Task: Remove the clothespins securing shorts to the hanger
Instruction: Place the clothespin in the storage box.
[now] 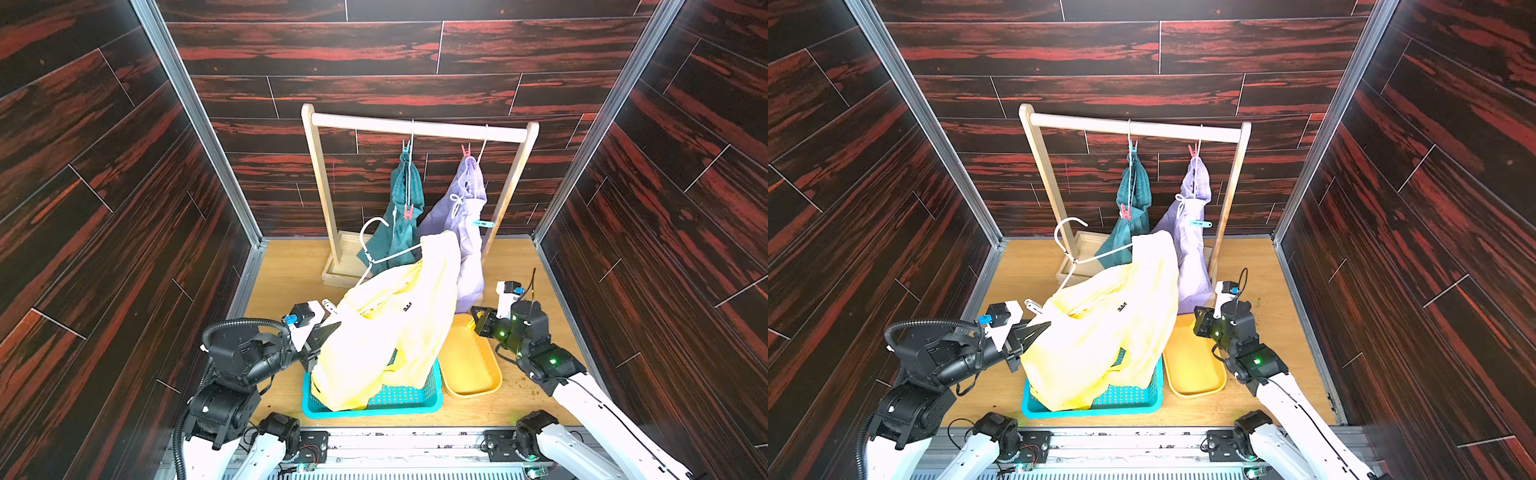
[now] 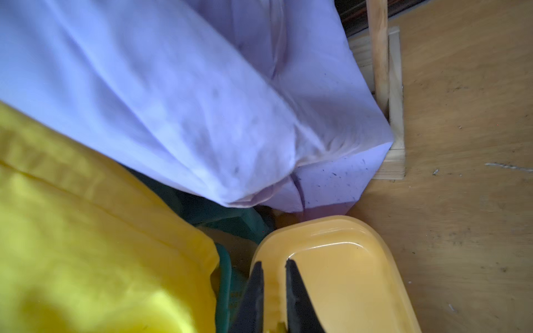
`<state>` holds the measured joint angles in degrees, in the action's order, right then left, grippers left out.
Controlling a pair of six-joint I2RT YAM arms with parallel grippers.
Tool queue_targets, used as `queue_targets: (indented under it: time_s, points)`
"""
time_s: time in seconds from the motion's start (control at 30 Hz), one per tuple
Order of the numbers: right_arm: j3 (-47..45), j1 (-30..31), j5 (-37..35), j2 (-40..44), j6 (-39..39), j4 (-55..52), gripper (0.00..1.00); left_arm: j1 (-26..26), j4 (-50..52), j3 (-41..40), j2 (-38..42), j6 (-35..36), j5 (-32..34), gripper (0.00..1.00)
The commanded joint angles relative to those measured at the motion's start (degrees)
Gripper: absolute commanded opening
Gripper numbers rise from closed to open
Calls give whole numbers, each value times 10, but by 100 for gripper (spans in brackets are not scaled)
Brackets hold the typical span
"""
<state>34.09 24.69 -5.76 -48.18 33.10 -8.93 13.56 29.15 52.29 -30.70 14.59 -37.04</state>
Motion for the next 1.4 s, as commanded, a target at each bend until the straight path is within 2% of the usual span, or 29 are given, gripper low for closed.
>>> queue_targets:
  time_s: [0.0,0.3,0.43,0.63,0.73,0.97,1.07,1.17,1.23,1.37]
  points:
    - [-29,3,8,-22,23,39,0,1,-34,3,0,1,0,0]
    - [-103,7,36,-79,63,133,0,1,-19,4,11,-4,8,0]
    - [-118,10,58,-109,59,172,0,1,-13,4,17,-9,17,0]
    - [-122,21,55,-138,63,187,0,1,-9,4,18,-11,33,0]
    - [-129,24,53,-147,65,202,5,1,-15,1,16,-11,32,0]
    - [-132,31,44,-172,69,208,26,1,-20,-3,10,-8,27,0]
    - [-129,40,32,-169,69,200,42,1,-20,-3,10,-7,27,0]
    - [-122,58,11,-151,55,185,62,1,-21,-5,12,-7,30,0]
    - [-114,73,-5,-132,39,174,65,1,-21,-4,13,-6,32,0]
    - [-104,127,-70,-52,-16,170,65,1,-26,-3,13,-10,29,0]
